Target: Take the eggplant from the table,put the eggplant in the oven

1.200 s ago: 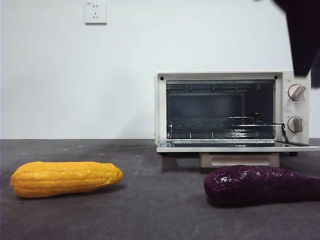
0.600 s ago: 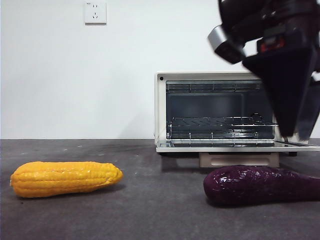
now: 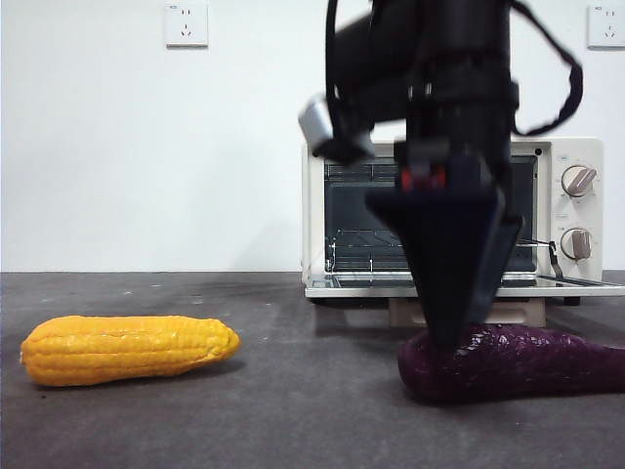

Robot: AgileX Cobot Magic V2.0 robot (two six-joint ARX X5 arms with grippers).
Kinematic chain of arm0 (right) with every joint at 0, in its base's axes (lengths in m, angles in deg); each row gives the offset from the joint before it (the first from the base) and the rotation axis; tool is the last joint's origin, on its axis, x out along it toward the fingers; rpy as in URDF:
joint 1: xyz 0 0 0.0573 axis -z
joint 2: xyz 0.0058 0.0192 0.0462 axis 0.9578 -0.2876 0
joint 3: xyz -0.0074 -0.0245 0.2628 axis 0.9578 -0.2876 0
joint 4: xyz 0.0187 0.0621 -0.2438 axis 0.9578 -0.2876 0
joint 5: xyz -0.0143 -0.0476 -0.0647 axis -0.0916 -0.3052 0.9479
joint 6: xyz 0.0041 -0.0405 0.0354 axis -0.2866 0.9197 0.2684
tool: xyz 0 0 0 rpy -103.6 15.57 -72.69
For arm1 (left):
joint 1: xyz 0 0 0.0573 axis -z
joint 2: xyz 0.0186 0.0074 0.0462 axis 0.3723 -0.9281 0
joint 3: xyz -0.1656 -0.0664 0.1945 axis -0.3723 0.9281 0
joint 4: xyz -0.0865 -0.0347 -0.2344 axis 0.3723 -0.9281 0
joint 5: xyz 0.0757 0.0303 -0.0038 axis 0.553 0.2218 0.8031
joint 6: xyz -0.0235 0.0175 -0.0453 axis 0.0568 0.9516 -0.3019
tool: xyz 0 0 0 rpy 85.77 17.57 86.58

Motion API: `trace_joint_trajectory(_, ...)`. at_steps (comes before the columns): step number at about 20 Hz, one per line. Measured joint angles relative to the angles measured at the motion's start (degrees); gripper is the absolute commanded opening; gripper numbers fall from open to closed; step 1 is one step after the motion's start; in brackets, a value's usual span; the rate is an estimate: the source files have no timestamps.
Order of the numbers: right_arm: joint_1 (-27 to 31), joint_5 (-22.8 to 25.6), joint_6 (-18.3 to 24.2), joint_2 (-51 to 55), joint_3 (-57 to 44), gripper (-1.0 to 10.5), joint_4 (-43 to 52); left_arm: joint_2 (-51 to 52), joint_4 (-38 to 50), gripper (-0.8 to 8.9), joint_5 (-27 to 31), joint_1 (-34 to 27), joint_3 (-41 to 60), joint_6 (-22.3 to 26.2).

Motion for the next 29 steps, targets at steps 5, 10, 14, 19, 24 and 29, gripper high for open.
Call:
trace_joint_trajectory(5, -0.04, 0.98, 0.02, -1.6, 0.0, 5.0, 1.79, 0.0, -0.39, -0.06, 0.0, 0.0, 0.0, 0.0)
trace_joint_trajectory(10, -0.04, 0.5, 0.0, -2.43, 0.0, 5.0, 1.81, 0.0, -0.39, -0.06, 0.0, 0.0, 0.0, 0.0)
trace_joint_trajectory(14, -0.04, 0.48, -0.48, -2.91, 0.0, 4.1, 1.84, 0.0, -0.39, -0.06, 0.0, 0.0, 0.0, 0.0)
trace_joint_trajectory(19, -0.04, -0.55, -2.21, -2.93, -1.7, 2.6, 4.7, 0.0, -0.39, -0.06, 0.0, 0.0, 0.0, 0.09)
trace_joint_trajectory(24, -0.04, -0.76, -4.83, -1.88, -4.48, 1.6, 7.96, 0.0, -0.39, -0.06, 0.0, 0.0, 0.0, 0.11)
trace_joint_trajectory(29, -0.04, -0.55, -8.55, -1.57, -5.01, 0.4, 9.16, 0.0, -0.39, -0.06, 0.0, 0.0, 0.0, 0.13)
